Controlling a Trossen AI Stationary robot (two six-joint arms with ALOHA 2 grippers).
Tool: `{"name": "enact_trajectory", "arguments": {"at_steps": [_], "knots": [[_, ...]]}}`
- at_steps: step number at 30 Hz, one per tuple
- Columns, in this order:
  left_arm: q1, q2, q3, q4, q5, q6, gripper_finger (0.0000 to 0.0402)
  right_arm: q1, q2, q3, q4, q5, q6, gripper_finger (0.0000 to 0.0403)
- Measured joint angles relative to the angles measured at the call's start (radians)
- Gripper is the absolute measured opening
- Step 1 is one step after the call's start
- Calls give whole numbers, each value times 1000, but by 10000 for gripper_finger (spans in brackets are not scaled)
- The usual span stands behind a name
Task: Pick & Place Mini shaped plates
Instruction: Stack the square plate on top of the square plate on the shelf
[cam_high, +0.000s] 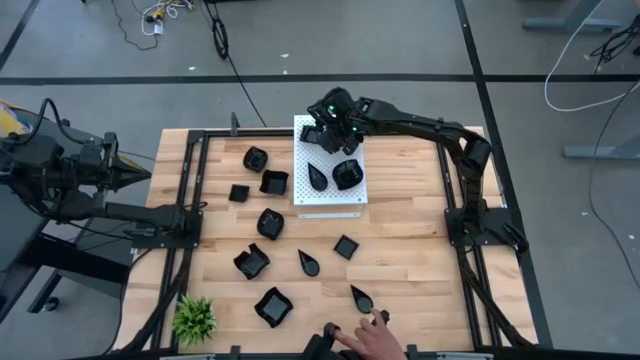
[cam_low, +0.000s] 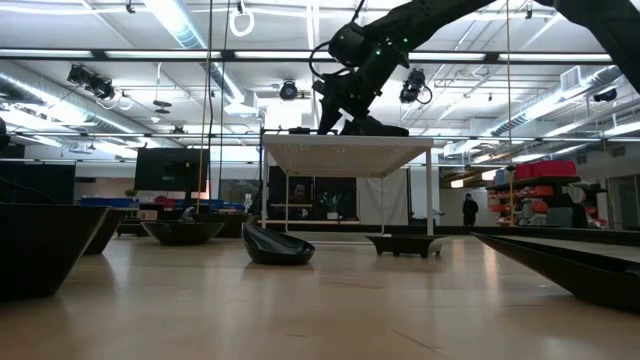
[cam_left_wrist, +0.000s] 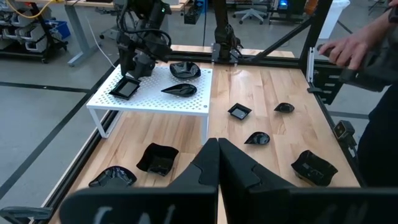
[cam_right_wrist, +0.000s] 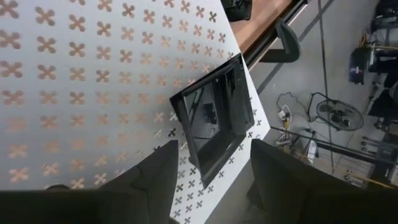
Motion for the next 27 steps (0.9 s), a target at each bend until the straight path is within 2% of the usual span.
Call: {"name": "enact_trajectory", "arguments": {"at_steps": [6, 27], "knots": [[0, 0, 0, 0, 0, 0, 3, 0, 1, 0, -5, 0, -65, 204], [0, 0, 0, 0, 0, 0, 3, 4, 2, -12, 3, -18, -84, 204]]}}
